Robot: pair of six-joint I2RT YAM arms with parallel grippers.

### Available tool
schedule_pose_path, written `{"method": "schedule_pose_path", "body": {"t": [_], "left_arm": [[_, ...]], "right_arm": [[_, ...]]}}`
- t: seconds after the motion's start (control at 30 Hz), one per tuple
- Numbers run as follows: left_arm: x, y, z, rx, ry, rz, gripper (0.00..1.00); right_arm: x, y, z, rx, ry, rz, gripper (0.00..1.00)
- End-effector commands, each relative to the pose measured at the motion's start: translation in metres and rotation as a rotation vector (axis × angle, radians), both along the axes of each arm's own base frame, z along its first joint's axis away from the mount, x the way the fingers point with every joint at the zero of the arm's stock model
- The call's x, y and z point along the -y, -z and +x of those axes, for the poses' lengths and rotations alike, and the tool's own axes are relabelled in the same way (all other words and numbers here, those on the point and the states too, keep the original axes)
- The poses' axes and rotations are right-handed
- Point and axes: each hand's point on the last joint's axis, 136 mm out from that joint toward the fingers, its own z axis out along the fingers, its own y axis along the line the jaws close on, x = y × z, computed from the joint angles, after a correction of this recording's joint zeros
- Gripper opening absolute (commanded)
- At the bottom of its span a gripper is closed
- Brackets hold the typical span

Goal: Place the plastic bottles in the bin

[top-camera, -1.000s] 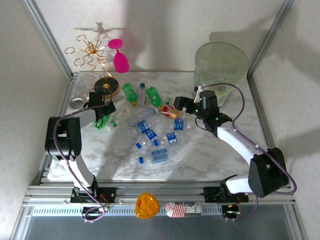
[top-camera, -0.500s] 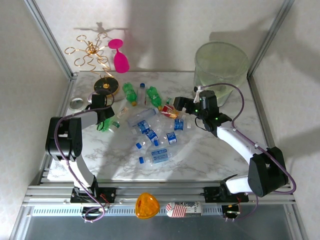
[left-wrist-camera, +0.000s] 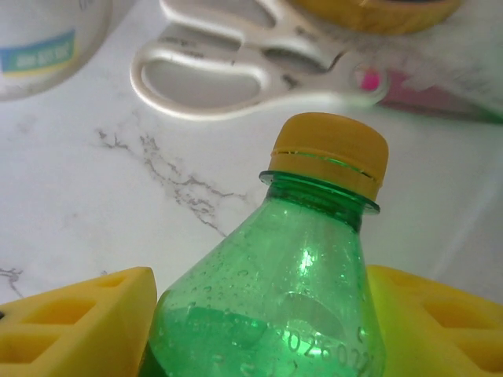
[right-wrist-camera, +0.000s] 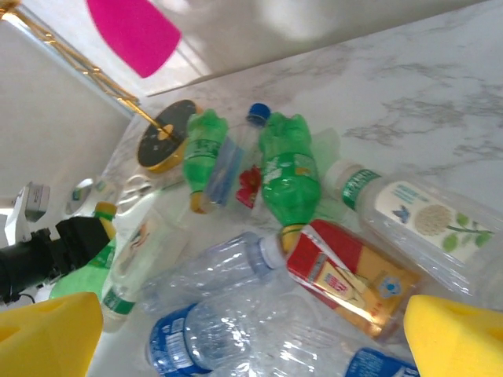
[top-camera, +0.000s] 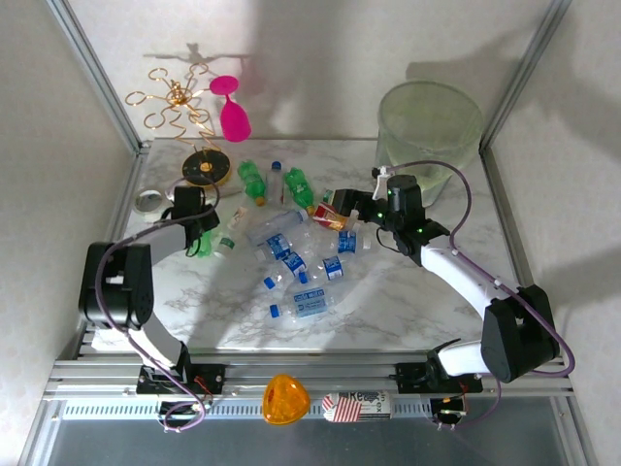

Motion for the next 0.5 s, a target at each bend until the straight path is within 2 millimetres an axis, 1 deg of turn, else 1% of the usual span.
{"method": "schedule_pose_path", "body": {"t": [0.0,0.07,0.1,0.17,0.23,0.33,0.47], "left_arm": [[0.021,-0.058,0.009,0.182,0.037,-0.113,0.36],[0.038,-0.086,0.01,0.273,0.077,-0.197,0.37],[0.051,-0.102,0.011,0.322,0.103,-0.245,0.37],[0.077,-0.13,0.01,0.408,0.154,-0.326,0.37],[0.108,-0.155,0.008,0.489,0.207,-0.404,0.37],[0.152,-0.18,0.003,0.581,0.269,-0.553,0.37],[0.192,-0.196,-0.004,0.634,0.306,-0.698,0.37]], "right_arm": [[-0.026,-0.029,-0.011,0.089,-0.149,0.084,0.99],[-0.035,-0.032,-0.016,0.104,-0.2,0.103,0.99],[-0.041,-0.032,-0.019,0.113,-0.225,0.104,0.99],[-0.055,-0.035,-0.026,0.143,-0.284,0.102,0.99],[-0.071,-0.039,-0.036,0.181,-0.35,0.101,0.99],[-0.09,-0.042,-0.05,0.229,-0.424,0.104,0.99],[-0.109,-0.042,-0.069,0.266,-0.5,0.128,0.98]]}}
